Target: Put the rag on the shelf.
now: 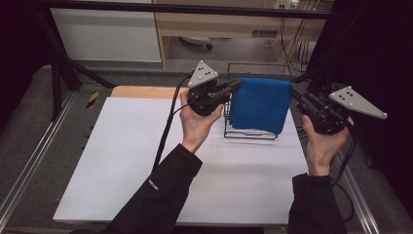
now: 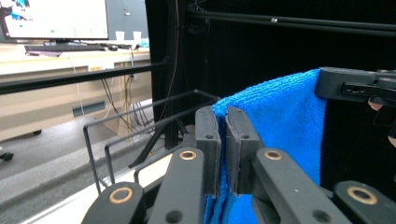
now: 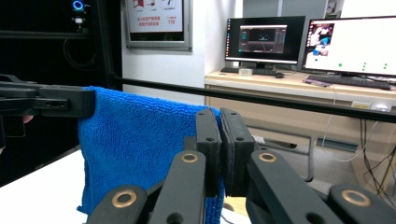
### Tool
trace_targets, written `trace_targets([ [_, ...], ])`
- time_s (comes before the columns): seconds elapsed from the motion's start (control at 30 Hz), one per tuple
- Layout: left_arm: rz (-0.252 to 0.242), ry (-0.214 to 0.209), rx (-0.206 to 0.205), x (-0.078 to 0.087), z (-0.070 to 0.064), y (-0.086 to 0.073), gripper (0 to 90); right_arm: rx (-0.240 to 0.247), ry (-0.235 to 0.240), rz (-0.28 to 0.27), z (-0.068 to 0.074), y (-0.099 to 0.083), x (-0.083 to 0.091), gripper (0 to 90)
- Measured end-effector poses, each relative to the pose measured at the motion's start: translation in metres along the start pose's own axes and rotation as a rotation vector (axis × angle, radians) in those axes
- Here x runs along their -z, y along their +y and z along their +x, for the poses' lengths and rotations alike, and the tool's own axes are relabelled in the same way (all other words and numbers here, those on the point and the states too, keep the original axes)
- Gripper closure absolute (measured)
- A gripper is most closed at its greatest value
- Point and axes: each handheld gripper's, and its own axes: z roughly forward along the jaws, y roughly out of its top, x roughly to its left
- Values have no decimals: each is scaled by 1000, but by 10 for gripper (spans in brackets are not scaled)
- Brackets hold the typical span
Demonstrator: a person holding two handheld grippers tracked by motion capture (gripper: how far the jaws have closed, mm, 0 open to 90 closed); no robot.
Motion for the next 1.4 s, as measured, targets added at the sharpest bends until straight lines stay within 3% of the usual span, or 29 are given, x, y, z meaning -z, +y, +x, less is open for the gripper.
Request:
trace_targets([
  [0.47,-50,11,-24,-13,-3,35,845,20,-34,-45,-12,31,-4,876],
  [0.97,-83,40,-39,-28,5,59,845,29,-57,-80,-22,57,-19,876],
  [1.4,-99,43,-12,-42,18,72,845,44,-64,-87,-31,70,-33,876],
])
